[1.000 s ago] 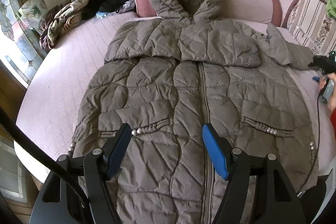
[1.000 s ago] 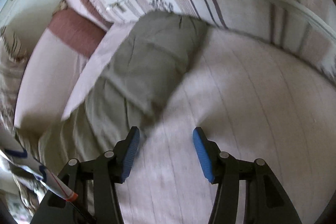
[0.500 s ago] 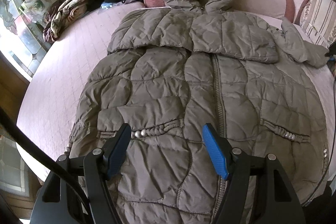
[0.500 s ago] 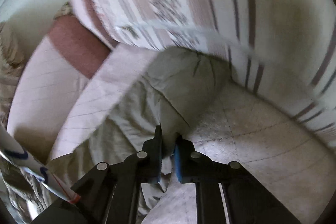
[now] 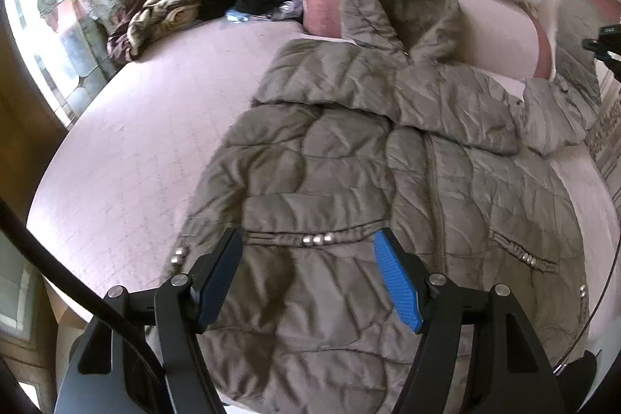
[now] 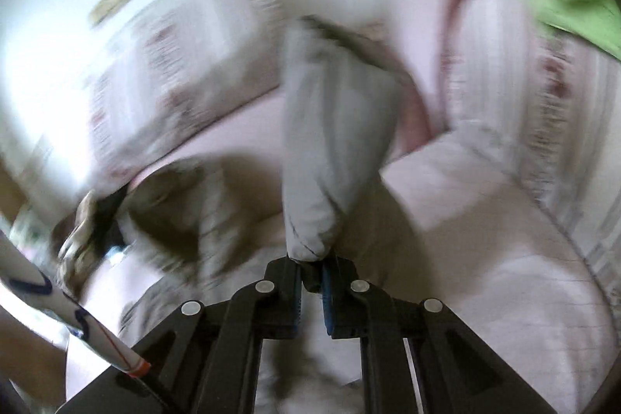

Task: Fold large clothes
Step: 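Fold the held sleeve across the coat body with the right gripper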

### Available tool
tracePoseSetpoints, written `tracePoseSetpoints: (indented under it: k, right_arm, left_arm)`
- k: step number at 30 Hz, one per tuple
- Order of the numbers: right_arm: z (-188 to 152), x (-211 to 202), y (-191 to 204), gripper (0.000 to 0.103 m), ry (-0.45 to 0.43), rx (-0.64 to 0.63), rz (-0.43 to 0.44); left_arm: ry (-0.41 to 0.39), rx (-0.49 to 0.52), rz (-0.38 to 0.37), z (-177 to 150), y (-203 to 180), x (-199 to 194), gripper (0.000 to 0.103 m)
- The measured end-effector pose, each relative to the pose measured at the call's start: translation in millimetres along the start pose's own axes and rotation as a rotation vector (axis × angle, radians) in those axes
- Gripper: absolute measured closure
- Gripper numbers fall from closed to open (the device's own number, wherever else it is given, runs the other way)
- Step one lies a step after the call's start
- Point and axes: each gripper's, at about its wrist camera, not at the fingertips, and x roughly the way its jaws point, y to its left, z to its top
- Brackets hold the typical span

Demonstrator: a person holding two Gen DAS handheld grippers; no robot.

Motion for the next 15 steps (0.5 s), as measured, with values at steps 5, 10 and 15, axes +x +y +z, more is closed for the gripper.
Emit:
tracePoseSetpoints:
  k: [5,10,15]
  right_arm:
    - [-54.0,28.3,82.4,0.094,0.110,-0.125,0.093]
    - [-125.9,88.2,126.7,0.094,0.268,-0.189,0.102]
    - [-184.4,135.2,143.5,0.091,0.390,-0.225,0.041]
  left_arm:
    - [-0.017,-0.040,0.030,-2.3,24.9,-5.7,0.034]
    - [-0.017,-0.083,0.047,-0.2,47.6,-4.6,0.034]
    - [-0.040,-0.083,0.057,12.3,58.2,-4.6,0.034]
